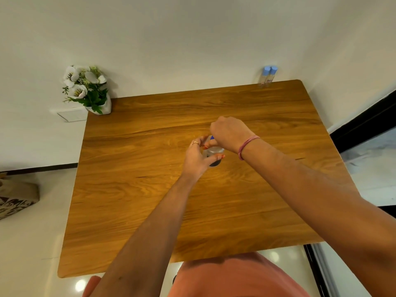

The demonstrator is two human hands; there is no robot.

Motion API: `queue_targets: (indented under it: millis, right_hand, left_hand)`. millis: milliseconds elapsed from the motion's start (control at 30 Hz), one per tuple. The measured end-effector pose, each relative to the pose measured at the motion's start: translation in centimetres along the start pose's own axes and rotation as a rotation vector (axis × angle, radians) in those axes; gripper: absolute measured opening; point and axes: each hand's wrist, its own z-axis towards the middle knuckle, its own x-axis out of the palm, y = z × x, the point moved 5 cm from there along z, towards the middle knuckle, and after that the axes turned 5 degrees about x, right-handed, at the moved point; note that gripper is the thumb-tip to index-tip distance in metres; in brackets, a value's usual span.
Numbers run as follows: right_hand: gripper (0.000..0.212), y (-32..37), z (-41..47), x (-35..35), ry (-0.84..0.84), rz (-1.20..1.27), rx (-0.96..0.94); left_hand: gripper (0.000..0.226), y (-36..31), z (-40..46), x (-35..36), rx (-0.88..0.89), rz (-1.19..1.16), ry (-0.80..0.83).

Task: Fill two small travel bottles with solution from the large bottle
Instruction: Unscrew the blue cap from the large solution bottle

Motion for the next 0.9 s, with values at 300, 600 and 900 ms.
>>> queue_targets:
  millis: [300,600,900]
  right_hand:
    - [0.019,0.5,0.3,0.3,0.073,0.064,-0.052]
    - [0.031,-6.4,-2.0,4.9,0.119,1.193,0.343]
    - [0.047,-7.1,-3.5,14.8,-0.050,1.201,0.648]
  left_hand:
    - [0.073,-0.6,-0.1,-0.2,0.008,-0.031,0.010]
    - [0.111,0.2,0.1,-0.3,-0.042,-0.047,0.148]
    - [0.069,2.3,0.0,-4.3,-0.152,-0.085,0.228]
